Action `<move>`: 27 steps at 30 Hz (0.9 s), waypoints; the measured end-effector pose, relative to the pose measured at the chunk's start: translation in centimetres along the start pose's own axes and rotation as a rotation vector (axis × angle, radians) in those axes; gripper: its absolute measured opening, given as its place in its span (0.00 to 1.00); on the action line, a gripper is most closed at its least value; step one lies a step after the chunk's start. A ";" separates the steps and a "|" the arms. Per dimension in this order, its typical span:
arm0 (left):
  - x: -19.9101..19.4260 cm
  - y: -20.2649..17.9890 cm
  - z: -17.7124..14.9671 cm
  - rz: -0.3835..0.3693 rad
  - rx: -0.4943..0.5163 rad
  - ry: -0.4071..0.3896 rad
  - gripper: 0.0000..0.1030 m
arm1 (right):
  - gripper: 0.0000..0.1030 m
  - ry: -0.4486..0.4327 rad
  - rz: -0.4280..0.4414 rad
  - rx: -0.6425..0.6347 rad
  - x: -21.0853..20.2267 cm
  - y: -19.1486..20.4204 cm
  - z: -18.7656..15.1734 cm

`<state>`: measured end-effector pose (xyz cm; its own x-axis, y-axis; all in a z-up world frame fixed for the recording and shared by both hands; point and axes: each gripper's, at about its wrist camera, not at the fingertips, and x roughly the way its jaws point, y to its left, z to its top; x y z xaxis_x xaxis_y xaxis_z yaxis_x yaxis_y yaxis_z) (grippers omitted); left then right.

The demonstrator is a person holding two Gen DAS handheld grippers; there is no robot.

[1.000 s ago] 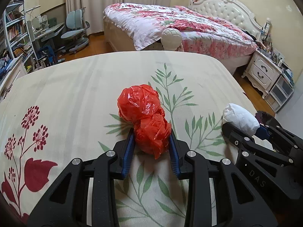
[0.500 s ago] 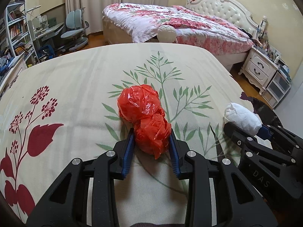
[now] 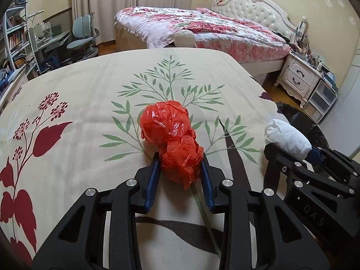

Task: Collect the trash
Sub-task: 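Carry the red foam and white cloth over the bin and open both tools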

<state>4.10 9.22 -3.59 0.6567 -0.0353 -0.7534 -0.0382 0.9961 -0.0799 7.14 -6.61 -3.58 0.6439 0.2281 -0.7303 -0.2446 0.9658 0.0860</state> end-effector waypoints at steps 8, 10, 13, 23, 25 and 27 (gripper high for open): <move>-1.0 -2.4 -1.3 -0.044 0.037 -0.015 0.32 | 0.39 -0.029 -0.048 0.056 -2.5 -2.7 -1.8; -1.1 -3.3 -1.6 -0.059 0.054 -0.016 0.32 | 0.39 -0.037 -0.072 0.071 -3.1 -3.6 -2.1; -1.1 -4.7 -1.7 -0.080 0.079 -0.015 0.32 | 0.39 -0.046 -0.105 0.100 -3.8 -5.3 -2.6; -0.9 -10.5 -0.6 -0.156 0.178 -0.042 0.32 | 0.39 -0.076 -0.228 0.192 -5.2 -11.4 -2.9; -0.7 -11.6 -0.2 -0.171 0.190 -0.046 0.32 | 0.39 -0.085 -0.250 0.205 -5.3 -12.4 -2.6; -0.4 -12.5 0.2 -0.182 0.202 -0.048 0.32 | 0.39 -0.088 -0.269 0.214 -5.2 -13.3 -2.4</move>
<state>4.49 -3.21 -2.17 0.6742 -0.2156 -0.7064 0.2310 0.9700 -0.0757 5.30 -20.96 -2.54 0.7267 -0.0370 -0.6860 0.0937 0.9946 0.0456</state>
